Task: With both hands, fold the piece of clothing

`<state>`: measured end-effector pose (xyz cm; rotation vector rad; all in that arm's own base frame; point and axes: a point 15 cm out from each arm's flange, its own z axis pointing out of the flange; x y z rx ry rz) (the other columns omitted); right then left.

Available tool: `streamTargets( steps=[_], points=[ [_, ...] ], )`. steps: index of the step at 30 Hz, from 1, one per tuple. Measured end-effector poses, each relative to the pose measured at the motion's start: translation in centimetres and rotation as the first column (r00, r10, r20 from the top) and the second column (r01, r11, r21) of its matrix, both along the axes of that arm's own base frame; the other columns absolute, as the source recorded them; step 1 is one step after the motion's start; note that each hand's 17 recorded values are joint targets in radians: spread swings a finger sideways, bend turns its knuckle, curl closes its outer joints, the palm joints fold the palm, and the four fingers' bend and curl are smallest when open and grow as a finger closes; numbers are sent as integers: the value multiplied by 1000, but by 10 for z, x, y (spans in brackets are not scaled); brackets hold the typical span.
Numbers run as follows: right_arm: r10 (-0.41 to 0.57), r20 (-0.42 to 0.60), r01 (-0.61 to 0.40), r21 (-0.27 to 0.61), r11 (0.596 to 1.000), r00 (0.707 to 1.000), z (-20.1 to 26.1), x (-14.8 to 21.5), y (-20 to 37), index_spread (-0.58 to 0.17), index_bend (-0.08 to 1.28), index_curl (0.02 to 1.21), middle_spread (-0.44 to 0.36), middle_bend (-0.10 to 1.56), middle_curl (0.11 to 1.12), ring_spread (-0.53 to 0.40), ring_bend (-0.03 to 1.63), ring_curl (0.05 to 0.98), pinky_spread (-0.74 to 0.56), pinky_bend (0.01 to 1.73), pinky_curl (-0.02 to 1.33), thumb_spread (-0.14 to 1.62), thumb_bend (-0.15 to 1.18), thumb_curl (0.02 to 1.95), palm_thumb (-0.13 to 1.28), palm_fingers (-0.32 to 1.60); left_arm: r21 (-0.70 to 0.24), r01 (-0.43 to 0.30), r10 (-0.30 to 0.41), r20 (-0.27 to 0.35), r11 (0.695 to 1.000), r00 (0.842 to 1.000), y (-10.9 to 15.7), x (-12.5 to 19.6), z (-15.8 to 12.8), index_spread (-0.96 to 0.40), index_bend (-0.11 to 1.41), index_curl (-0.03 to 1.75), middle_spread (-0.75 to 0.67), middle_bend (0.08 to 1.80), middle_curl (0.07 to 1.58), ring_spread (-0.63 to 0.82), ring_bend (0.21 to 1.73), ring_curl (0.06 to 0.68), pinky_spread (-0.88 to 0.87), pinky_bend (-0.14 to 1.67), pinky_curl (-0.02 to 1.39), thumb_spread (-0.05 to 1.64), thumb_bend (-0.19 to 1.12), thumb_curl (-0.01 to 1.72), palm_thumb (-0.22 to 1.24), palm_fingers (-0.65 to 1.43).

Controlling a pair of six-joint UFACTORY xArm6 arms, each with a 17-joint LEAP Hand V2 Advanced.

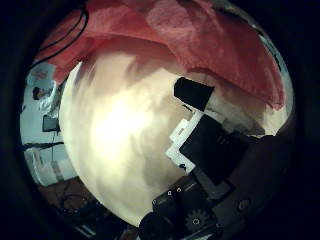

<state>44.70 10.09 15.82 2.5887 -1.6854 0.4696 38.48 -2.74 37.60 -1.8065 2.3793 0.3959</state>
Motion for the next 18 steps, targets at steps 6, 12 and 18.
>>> streamTargets(
  steps=[6,12,18],
  points=[
    [0,21,0,7,1000,1000,10,11,4,-404,636,649,-215,789,760,-321,968,597,-551,868,520,931,-12,355,813,1270,2,3,-3,-3,1000,1000,1,-1,-1,-517,161,1467,-708,663,1363,-437,1413,550,-560,1411,556,987,-14,715,893,995],
    [1,35,-1,13,1000,999,14,14,5,-392,880,818,-235,1020,891,-311,1157,711,-455,1084,681,888,13,409,960,1146,3,0,0,-6,1000,1000,1,-3,1,-511,161,1468,-706,663,1363,-438,1412,551,-560,1411,556,987,-14,715,893,995],
    [2,78,-4,25,1000,997,38,16,4,-350,1003,909,-221,1166,951,-303,1241,788,-380,1169,797,888,137,536,1211,1095,0,-4,4,3,1000,1000,3,-5,9,-505,161,1469,-705,663,1363,-438,1412,551,-560,1411,556,986,-14,714,893,995]
  ],
)
